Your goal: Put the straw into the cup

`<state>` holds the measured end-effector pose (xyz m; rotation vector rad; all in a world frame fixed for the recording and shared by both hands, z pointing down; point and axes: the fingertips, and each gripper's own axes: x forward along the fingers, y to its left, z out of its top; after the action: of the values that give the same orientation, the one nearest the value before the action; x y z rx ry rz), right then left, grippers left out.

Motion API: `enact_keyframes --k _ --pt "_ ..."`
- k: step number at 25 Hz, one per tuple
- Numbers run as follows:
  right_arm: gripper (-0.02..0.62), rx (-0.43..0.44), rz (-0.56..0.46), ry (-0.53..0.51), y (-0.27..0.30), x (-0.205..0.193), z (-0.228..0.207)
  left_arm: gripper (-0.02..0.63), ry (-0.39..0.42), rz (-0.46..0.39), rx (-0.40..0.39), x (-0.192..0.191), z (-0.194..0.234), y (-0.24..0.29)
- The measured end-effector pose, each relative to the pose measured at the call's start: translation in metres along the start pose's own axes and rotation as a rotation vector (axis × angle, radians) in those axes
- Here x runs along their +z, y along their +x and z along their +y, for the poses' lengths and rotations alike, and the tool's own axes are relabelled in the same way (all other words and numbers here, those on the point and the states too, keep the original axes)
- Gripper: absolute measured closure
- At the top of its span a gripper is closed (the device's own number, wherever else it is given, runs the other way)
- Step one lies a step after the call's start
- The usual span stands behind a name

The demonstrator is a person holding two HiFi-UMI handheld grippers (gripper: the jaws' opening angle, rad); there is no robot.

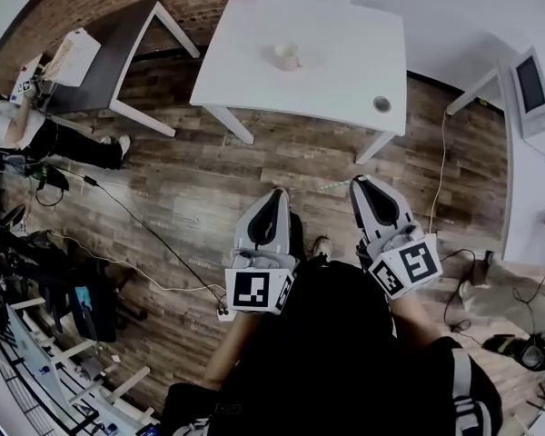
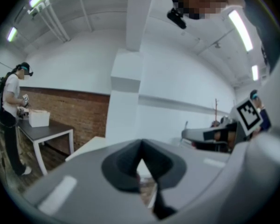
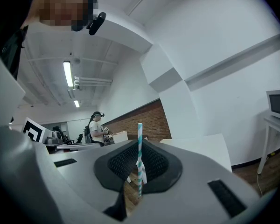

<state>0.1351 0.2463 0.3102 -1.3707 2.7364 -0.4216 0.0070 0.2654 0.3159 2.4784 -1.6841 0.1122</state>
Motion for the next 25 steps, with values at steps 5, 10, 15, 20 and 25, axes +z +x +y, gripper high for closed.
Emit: enact_keyframes --k 5,10,15,20,25 --pt "0.571 -0.018 0.003 -0.004 0.022 0.001 -0.012 0.603 -0.013 -0.006 -0.027 -0.002 0.011 0.028" --pt "0.571 -0.025 0.014 -0.011 0.051 0.001 -0.023 0.603 -0.02 -0.002 -0.045 -0.002 0.03 0.056" --pt "0.571 -0.045 0.033 -0.011 0.084 0.004 -0.032 0.602 -0.03 0.002 -0.068 0.004 0.054 0.087" --pt "0.571 -0.064 0.042 -0.018 0.119 0.008 -0.041 0.602 -0.036 0.002 -0.093 0.011 0.079 0.116" --pt "0.571 -0.104 0.038 -0.014 0.154 0.017 -0.047 0.603 -0.043 -0.005 -0.129 0.021 0.109 0.144"
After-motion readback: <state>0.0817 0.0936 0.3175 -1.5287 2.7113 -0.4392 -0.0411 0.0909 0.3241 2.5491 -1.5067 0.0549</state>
